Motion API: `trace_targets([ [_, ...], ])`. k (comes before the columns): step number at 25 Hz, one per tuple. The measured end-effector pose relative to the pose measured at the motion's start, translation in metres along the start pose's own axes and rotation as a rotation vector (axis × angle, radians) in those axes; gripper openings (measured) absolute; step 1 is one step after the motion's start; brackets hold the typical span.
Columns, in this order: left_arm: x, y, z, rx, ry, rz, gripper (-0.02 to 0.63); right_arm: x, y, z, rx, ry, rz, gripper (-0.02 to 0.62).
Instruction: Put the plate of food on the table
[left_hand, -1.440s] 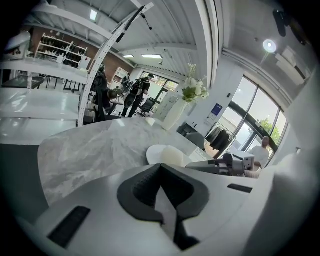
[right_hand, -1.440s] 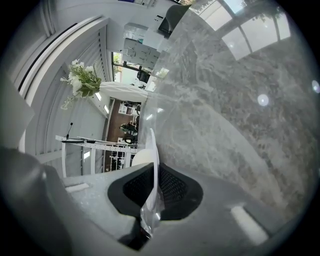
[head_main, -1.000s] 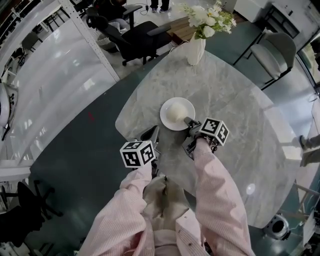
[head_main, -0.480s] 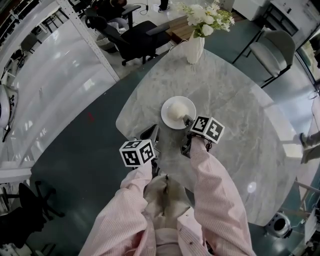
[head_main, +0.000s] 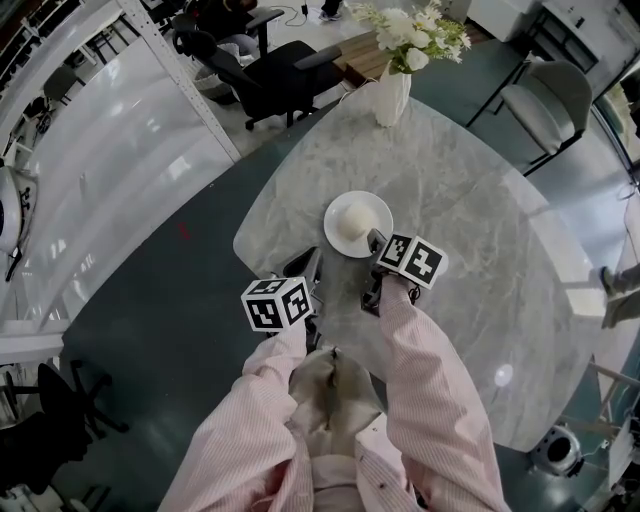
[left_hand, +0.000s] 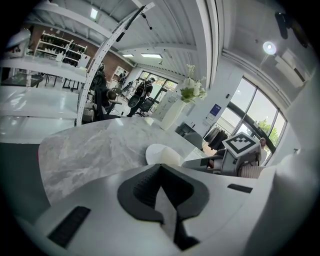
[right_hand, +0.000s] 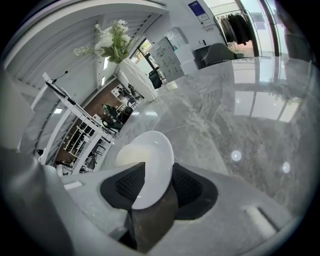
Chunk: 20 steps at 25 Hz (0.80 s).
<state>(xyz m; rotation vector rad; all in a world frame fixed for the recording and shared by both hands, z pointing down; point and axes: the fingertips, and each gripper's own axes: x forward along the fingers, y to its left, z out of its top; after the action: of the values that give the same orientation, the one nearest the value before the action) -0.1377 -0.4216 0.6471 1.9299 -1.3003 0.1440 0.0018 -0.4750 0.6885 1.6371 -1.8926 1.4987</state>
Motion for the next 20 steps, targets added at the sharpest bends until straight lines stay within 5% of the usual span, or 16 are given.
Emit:
trace_targets([
  [6,-0.001,-0.004,-0.001,0.006,0.002,-0.001,-0.008,-0.007,-0.002,0.004,-0.035,-0.022,-0.014,0.163],
  [12,-0.008,-0.016,0.01,0.054,-0.02,-0.026,-0.008,-0.023,0.011,0.01,-0.097,-0.047,0.064,0.16],
  [20,-0.039,-0.048,0.038,0.169,-0.091,-0.053,-0.008,-0.075,0.04,0.018,-0.317,-0.106,0.218,0.011],
])
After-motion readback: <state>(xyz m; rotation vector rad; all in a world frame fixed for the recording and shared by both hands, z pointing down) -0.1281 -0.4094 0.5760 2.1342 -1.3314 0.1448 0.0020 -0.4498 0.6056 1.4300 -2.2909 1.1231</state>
